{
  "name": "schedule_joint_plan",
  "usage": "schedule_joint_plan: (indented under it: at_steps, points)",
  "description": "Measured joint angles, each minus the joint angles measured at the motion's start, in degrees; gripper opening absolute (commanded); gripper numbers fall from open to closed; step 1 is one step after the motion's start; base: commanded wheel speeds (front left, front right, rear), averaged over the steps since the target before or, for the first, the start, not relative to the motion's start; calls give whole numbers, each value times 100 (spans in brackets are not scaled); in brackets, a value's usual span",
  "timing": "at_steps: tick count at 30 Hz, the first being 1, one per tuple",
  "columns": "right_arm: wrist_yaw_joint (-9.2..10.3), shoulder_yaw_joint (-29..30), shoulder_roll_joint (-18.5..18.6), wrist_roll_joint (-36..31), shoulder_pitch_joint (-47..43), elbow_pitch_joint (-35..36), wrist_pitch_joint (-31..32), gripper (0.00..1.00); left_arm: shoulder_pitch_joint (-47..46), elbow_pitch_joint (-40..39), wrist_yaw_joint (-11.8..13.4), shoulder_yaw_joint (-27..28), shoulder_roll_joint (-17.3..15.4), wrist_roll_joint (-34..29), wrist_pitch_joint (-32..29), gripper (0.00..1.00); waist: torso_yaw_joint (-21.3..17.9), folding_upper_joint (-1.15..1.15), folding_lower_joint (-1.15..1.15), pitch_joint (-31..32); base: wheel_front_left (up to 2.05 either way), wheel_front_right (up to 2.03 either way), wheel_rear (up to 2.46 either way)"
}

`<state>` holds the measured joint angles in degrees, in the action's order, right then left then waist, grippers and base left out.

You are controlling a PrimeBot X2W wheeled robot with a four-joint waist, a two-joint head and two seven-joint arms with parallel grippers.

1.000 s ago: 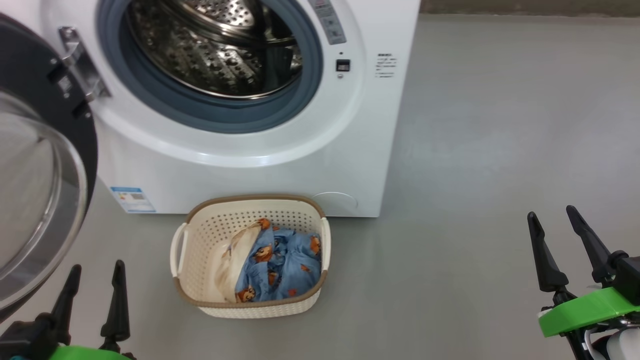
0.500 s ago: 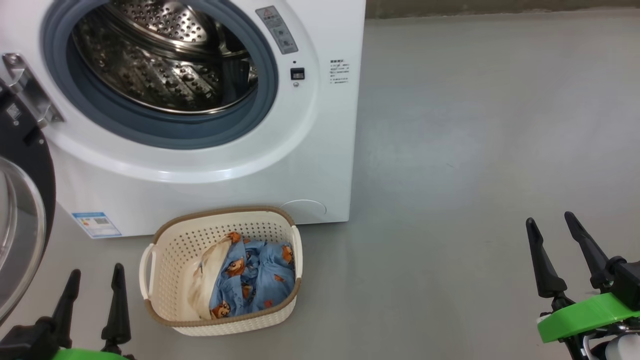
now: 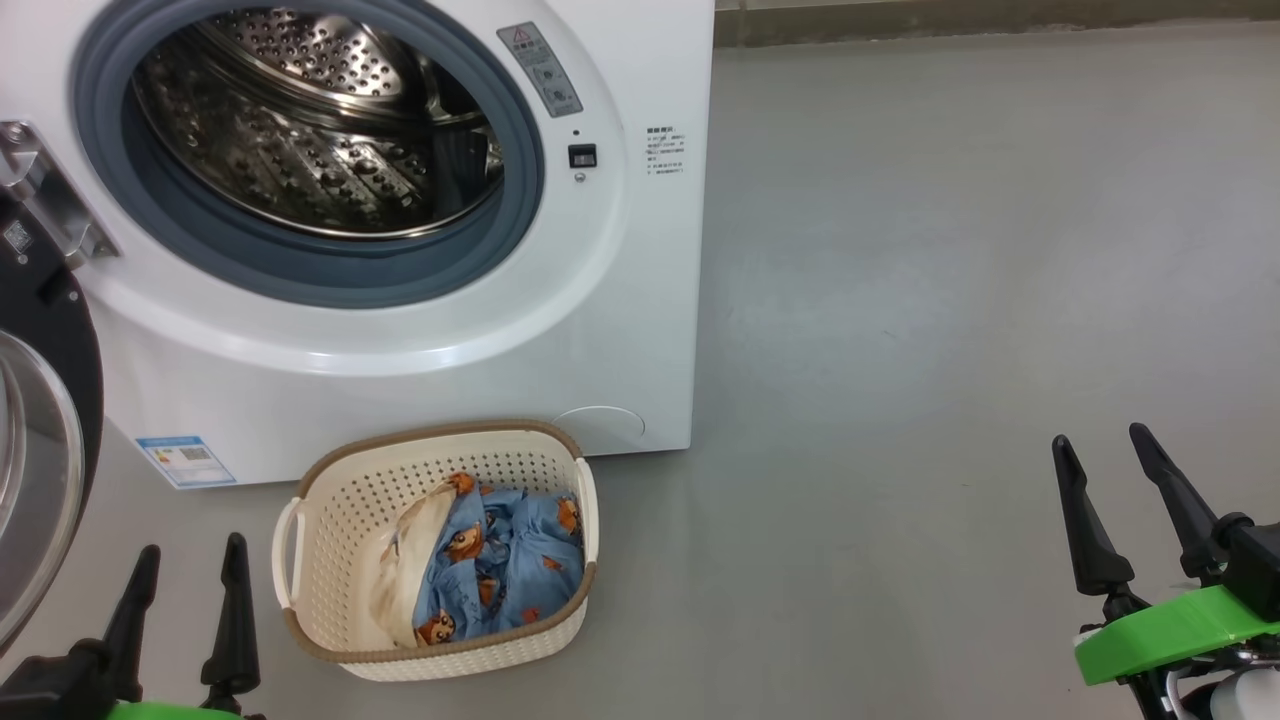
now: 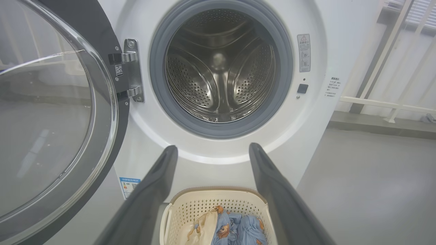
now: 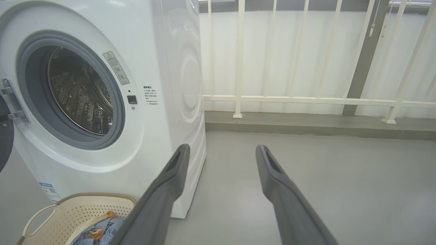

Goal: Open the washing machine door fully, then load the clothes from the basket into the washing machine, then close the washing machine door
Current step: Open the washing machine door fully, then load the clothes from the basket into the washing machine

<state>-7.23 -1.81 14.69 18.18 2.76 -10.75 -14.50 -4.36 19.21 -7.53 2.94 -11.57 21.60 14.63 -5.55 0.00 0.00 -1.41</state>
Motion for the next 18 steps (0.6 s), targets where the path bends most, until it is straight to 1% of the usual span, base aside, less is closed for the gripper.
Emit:
schedule_joint_plan:
  at_steps: [11,18]
  points:
    - [0,0,-9,0,0,2,0,100,-1,8,0,32,5,56,0,100,22,0,0,-50,1,-3,2]
    - [0,1,-11,0,0,20,0,100,-2,7,0,21,4,59,0,100,23,0,0,-101,41,-89,48]
